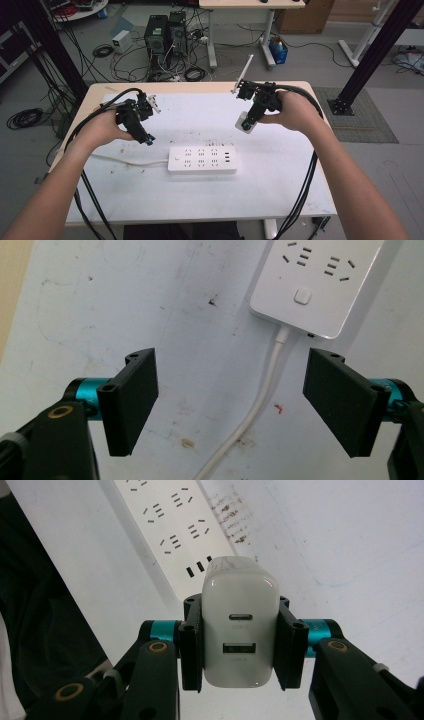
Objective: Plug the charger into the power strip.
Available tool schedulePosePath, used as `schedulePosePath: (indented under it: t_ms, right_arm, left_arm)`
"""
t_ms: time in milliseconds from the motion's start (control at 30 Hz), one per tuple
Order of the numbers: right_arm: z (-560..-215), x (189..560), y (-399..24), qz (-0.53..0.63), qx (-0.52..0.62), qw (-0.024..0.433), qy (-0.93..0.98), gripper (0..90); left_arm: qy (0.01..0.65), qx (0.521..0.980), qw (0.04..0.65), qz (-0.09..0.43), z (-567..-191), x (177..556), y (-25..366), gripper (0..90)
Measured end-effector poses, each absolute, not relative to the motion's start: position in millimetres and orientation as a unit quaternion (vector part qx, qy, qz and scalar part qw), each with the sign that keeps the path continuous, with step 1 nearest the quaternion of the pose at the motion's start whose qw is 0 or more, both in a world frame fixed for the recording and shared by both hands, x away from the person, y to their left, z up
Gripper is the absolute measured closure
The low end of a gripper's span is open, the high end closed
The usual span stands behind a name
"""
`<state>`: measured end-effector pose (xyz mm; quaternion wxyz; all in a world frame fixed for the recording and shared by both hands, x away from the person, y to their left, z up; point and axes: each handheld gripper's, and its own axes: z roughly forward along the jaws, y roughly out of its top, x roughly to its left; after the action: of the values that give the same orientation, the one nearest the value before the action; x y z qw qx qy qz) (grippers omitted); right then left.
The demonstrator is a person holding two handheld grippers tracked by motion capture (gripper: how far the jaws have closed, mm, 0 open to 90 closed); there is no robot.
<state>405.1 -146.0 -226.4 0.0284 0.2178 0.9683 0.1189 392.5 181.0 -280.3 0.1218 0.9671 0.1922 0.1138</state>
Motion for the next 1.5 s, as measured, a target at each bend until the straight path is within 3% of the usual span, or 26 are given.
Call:
schedulePosePath:
  t_ms: [567, 833, 1500]
  right_arm:
    - [-278, 413, -84, 0.072, 0.082, 0.017, 0.994, 62.2]
    - [-326, 414, -51, 0.030, -0.016, 0.018, 0.999, 62.3]
    - [-356, 421, -40, -0.002, -0.019, -0.004, 1.000, 63.1]
  left_arm:
    - [0.187, 0.968, 0.129, 0.109, -287, 386, 191, 22.2]
    - [0.187, 0.968, 0.130, 0.105, -295, 382, 196, 22.2]
    - [0.184, 0.970, 0.130, 0.094, -307, 383, 196, 22.2]
